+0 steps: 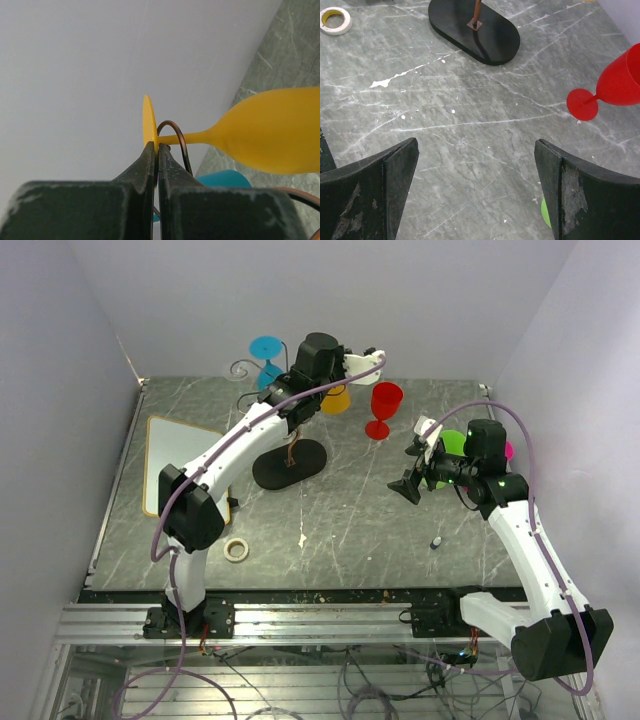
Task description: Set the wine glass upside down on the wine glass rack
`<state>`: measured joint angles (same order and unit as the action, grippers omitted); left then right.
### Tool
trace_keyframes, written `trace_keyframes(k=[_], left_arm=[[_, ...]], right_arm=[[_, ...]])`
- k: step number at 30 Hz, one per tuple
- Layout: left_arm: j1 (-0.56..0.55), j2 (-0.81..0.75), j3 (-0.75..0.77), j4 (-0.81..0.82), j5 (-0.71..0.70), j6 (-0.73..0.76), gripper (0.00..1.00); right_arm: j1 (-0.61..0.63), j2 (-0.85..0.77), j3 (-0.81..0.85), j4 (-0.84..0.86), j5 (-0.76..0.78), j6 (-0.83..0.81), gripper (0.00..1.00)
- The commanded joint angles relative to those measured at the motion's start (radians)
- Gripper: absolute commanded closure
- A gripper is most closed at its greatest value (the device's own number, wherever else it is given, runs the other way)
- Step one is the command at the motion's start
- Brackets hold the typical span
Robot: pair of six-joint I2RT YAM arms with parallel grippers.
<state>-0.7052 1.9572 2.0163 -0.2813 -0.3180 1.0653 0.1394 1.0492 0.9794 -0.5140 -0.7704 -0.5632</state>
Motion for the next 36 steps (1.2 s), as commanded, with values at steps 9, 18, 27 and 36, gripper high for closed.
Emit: trace_keyframes(k=[9,18,27,36], left_arm=[[0.008,0.025,0.095,-0.029,-0.093,-0.052,0.92],[0.024,0.02,0.083,-0.045,-0.092,-0.067,0.91],[0.027,0.014,0.079,-0.071,-0.068,-0.085,0.9],[0.025,-0.017,0.044,-0.089,-0.034,-0.113,0.83]], right_arm=[[0.002,-0.02,-0.01,0.012,0.0,-0.004,0.0],[0.001,-0.02,-0.01,0.012,0.004,-0.006,0.0],[0.002,-0.021,-0.012,0.014,0.009,-0.005,0.0],[0.002,-0.018,-0.013,0.015,0.013,-0.004,0.0]])
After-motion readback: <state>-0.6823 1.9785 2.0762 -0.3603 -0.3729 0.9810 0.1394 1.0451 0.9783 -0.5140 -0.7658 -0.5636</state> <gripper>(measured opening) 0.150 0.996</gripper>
